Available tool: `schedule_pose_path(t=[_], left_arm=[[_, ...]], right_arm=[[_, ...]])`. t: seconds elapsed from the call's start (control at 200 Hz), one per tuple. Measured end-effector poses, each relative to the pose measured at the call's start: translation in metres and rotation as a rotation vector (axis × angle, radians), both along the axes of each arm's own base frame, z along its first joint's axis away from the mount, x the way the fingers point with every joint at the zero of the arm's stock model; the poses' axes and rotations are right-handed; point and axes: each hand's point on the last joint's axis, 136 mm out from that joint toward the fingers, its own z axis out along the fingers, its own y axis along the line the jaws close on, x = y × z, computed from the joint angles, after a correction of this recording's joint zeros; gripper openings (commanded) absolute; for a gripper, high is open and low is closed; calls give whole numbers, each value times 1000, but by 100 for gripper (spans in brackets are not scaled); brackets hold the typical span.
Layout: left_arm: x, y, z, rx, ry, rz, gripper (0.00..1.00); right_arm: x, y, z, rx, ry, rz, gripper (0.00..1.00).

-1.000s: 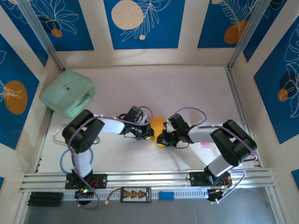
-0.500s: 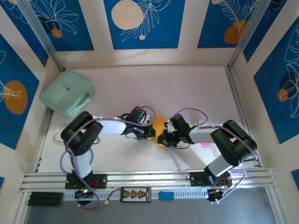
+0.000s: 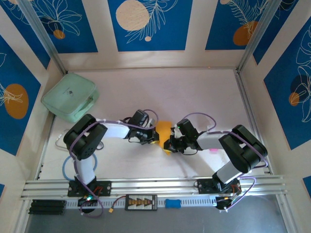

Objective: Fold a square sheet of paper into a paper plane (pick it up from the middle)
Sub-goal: Third fold the triangle at the center of the table.

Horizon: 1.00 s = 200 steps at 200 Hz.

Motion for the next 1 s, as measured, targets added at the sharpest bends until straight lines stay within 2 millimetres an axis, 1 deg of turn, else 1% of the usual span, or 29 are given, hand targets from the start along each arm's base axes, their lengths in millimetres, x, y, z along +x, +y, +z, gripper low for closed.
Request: schedule_pose_path(t=[0.305,0.475,0.805,0.905,1.0], left_arm=[[22,21,-1,-13,4,64,0],[27,31,-1,-1,-4,74,0],[35,54,2,93,-23,123,1],[34,53,8,95,-40,117,2],[32,43,19,75,-65,95,2]], right_arm=[[0,1,0,8,2,3,0],[0,1,0,9,2,3,0],[0,1,0,8,4,4,0],[1,1,1,6,6,4,0],[1,1,1,5,8,4,0]])
